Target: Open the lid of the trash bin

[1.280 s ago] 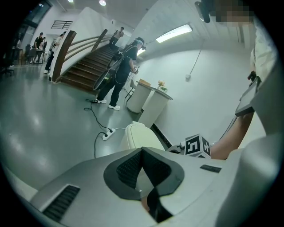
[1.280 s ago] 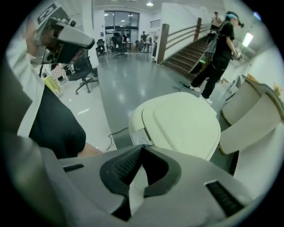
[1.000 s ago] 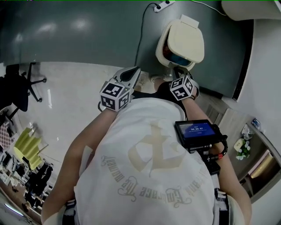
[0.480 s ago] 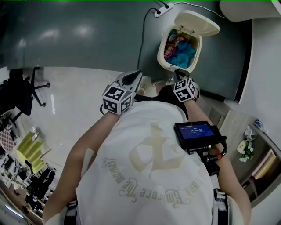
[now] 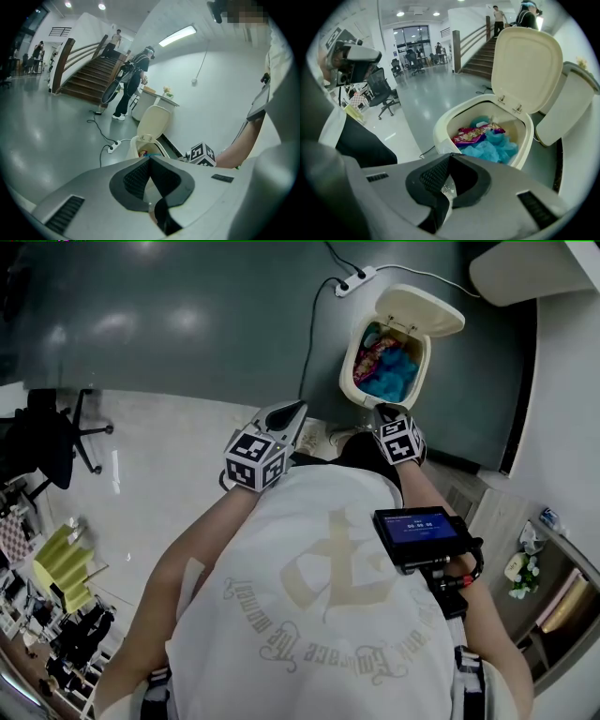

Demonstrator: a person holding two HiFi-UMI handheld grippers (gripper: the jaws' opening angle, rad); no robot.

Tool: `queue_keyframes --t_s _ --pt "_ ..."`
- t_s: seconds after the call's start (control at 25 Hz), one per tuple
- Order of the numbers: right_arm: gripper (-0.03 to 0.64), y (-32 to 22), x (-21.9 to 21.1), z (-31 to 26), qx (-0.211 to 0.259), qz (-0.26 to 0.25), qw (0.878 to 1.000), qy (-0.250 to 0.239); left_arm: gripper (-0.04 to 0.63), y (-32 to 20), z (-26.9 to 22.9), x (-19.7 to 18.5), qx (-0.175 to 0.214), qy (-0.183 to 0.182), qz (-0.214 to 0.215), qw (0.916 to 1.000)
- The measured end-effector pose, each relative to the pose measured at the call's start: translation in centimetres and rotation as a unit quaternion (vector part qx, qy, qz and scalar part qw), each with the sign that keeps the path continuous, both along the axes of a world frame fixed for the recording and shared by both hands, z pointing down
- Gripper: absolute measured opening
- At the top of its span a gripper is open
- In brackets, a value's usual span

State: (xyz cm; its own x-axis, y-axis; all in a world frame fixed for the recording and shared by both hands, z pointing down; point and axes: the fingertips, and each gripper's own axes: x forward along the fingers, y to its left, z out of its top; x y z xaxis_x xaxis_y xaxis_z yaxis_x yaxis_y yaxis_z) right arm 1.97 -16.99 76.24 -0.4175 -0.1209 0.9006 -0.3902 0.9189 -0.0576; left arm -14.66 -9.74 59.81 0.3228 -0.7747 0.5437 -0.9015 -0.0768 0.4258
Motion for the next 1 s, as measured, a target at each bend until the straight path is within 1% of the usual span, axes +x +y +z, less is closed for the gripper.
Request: queue_keyframes --t_s 0.08,0.16,0.32,0.52,0.68,0.84,1.0 --pt "0.006 -0.3 -0.1 -0.1 -0.001 0.002 1.000 0.005 0.014 -0.3 -0.3 -0.2 0.002 0.000 0.000 1.0000" --pt "0.006 -1.0 -0.3 -0.9 0.010 0.009 1.000 -0.001 0.014 -0.5 -0.6 -0.3 0.005 0.001 -0.004 1.0000" --pt "0.006 -2.7 -0.8 -3.3 0.030 0.037 0.998 -0.048 0.014 -1.3 -1.6 -0.3 0.019 0.007 -0.005 0.9998" --pt "0.006 -4.0 -0.8 -6.3 0.043 0.062 0.993 -0.089 0.014 -2.6 -2.5 0.4 0.032 0.010 0.012 0.9994" --pt "0.006 -4.7 -0.7 -9.4 0.051 0.088 0.985 -0.137 0.014 -4.2 -3.3 0.8 0.045 0.011 0.031 0.9984" --pt "0.006 -4.8 -0.4 -12.8 0.053 0.098 0.977 -0.180 0.014 -4.7 -4.2 1.7 0.049 0.011 0.045 0.9978" --pt "0.005 -5.3 0.8 -15.9 0.072 0.116 0.967 -0.215 0.014 -6.4 -4.5 3.2 0.061 0.013 0.084 0.9945"
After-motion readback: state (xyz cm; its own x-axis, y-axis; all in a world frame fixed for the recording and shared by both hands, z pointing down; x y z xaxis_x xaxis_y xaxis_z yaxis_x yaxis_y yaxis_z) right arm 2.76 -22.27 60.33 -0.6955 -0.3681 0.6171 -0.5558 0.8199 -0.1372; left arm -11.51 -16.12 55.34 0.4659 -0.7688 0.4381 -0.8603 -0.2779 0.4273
